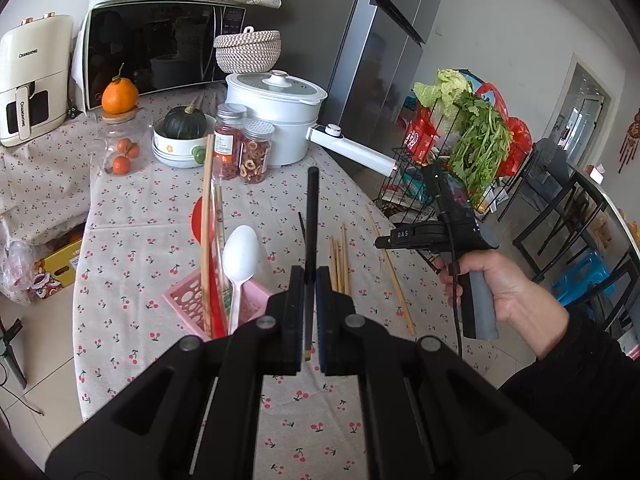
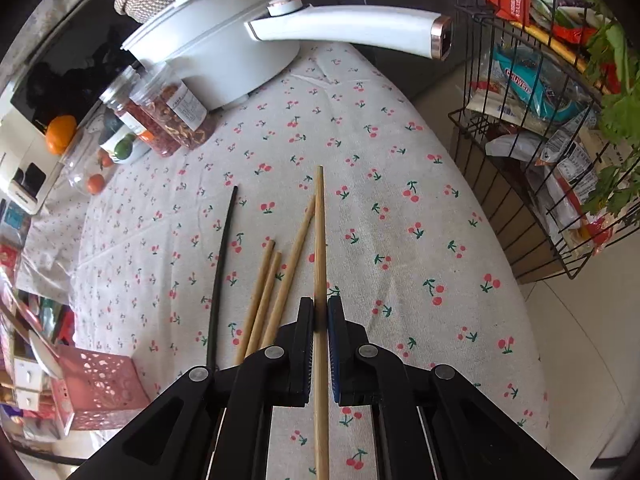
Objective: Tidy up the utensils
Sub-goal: 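Lift the black chopstick with the left tool while the right tool grasps a wooden chopstick, then lower both chopsticks into the pink basket and open both tools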
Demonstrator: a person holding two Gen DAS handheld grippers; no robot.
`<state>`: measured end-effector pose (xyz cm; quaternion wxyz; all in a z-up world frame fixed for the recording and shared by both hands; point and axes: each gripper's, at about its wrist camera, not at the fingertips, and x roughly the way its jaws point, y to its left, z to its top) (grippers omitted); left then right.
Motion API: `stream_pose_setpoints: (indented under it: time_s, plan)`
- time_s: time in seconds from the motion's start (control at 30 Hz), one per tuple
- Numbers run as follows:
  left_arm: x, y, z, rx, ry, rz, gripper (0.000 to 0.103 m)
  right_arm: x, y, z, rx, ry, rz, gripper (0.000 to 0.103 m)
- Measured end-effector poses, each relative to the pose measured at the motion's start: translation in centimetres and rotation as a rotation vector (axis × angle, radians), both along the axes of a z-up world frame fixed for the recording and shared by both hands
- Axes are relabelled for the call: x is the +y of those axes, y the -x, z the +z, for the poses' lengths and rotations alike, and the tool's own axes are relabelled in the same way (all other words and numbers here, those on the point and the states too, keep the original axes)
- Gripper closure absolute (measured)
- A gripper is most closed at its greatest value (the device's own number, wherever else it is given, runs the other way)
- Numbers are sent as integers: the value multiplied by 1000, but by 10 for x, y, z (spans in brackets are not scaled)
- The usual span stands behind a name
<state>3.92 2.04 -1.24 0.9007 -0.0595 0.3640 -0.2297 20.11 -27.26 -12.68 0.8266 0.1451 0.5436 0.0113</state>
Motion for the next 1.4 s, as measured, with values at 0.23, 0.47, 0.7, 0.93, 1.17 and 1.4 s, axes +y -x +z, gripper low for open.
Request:
stream_pose_setpoints:
  time_s: [0.23,0.47,0.7,0.93,1.17,1.4]
  plan:
    - [10,9,13,-60,21,39,97,8,51,63,-223,2,118,96]
    - [25,19,32,-136,79,72,97,14,91,109,-377,-23,161,96]
    - [43,24,53,-206,139,115,97,22,112,143,-552,-66,168,96]
    - [61,28,71,-314,173,187,97,37,113,152,-624,-76,189,96]
    - [64,12,59,-334,104,239,97,53,105,150,-626,-92,201,96]
    - [56,-18,28,-191,26,204,97,72,102,149,-648,-102,213,96]
